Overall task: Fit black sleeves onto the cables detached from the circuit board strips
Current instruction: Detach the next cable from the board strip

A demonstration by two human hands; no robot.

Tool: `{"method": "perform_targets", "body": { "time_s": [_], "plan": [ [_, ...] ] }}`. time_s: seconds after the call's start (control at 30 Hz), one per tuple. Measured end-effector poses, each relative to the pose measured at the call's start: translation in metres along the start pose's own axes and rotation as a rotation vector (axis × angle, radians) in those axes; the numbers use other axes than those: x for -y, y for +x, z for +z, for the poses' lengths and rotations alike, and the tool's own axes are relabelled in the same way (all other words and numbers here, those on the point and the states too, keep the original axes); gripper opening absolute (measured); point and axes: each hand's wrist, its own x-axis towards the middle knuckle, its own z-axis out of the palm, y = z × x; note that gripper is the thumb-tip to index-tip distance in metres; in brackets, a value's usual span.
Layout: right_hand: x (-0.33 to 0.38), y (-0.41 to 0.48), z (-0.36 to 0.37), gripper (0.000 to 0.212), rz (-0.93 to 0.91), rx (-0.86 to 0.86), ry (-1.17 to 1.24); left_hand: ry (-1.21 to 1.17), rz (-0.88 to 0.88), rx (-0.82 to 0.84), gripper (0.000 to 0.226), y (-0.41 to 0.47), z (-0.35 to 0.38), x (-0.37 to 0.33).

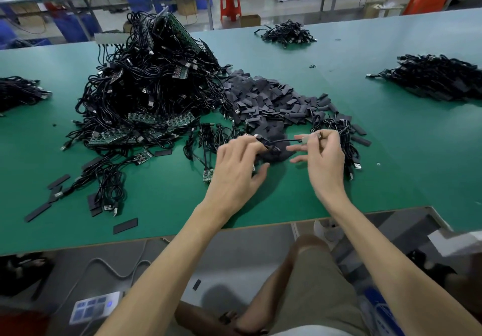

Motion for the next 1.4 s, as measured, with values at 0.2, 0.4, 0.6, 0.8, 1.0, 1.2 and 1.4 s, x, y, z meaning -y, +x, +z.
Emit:
{"method": "perform_targets", "body": {
  "time_s": [0.2,0.4,0.6,0.8,1.0,1.2,1.4],
  "plan": [
    [0.004,-0.001,0.003,0.008,-0.021,0.046,0.077,0.002,-0.079,0.233,0.029,-0.001,0.004,0.004],
    [0.008,-0.001,0.001,0.009,0.031,0.004,0.153,0.038,-0.116,0.236,0.023,0.000,0.004,0.004],
    [0.006,-0.001,0.001,0.009,-0.001,0.017,0.148,0.143,-0.253,0.223,0.063,-0.001,0.005,0.007],
    [0.003,0.001,0.000,0.007,-0.012,0.024,0.145,0.101,-0.330,0.252,0.054,-0.002,0.005,0.008],
    [-0.001,0.002,0.002,0.008,-0.004,0.104,0.138,0.005,-0.198,0.204,0.032,0.002,0.001,0.003],
    [-0.003,0.001,0.006,0.007,0.001,0.202,0.080,0.006,-0.197,0.167,0.027,0.000,0.001,0.005],
    [-0.002,-0.002,0.007,0.005,0.005,0.310,0.034,-0.079,-0.155,0.022,0.016,0.000,-0.001,0.005]
  ]
}}
